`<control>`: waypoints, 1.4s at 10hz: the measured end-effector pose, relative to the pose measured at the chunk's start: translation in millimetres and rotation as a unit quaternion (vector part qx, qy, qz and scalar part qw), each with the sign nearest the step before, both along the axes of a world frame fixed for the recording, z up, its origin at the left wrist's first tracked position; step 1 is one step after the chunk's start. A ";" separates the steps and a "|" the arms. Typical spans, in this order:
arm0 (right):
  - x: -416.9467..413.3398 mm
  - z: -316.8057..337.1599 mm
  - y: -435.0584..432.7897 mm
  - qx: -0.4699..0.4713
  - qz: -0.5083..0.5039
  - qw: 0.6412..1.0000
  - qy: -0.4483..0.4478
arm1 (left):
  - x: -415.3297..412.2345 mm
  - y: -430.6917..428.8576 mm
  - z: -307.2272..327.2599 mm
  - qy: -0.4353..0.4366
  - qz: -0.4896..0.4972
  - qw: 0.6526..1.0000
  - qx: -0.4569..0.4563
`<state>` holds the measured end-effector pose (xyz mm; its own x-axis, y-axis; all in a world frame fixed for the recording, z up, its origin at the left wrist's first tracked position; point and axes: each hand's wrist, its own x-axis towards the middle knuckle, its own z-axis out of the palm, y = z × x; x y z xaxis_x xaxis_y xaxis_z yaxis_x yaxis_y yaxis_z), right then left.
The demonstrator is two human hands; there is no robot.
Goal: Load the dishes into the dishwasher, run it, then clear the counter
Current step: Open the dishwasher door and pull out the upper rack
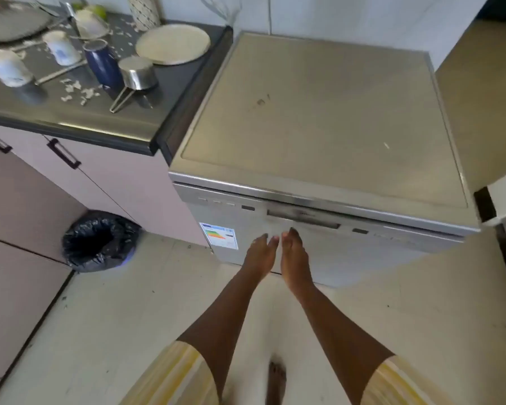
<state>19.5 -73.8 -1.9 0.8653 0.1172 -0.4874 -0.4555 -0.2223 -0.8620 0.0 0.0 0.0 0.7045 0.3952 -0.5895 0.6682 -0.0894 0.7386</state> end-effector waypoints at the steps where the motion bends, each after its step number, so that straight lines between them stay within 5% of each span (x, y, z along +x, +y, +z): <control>1: 24.2 -0.9 -7.8 0.119 -0.121 0.985 0.028 | 31.4 -18.0 9.5 -0.078 0.131 0.967 -0.206; 2: 43.4 4.4 -17.3 0.251 -0.225 0.940 0.046 | 51.8 -25.5 14.4 -0.161 0.232 0.898 -0.339; 4: 63.9 19.2 -18.2 0.453 -0.319 0.825 0.113 | 65.2 -32.4 8.8 -0.224 0.318 0.815 -0.430; 7: 29.9 31.7 -12.1 0.455 -0.317 0.822 0.131 | 44.4 -44.3 11.3 -0.205 0.338 0.806 -0.441; 10: -121.6 -8.4 -27.8 0.247 -0.420 0.859 0.156 | -113.6 -66.6 -8.3 -0.082 0.375 0.834 -0.396; 11: -181.2 -38.2 -42.4 0.156 -0.442 0.869 0.159 | -170.6 -75.5 -33.1 0.051 0.394 0.881 -0.258; 12: -226.0 -65.5 -60.2 0.070 -0.493 0.850 0.172 | -228.6 -70.3 -60.0 0.174 0.294 0.939 0.050; 13: -273.4 -104.0 -86.8 -0.248 -0.275 0.921 0.118 | -283.6 -71.3 -100.2 0.131 0.057 0.959 0.245; 14: -313.8 -151.4 -108.7 -0.496 0.135 0.857 -0.033 | -317.0 -77.4 -151.2 0.115 -0.175 0.911 0.355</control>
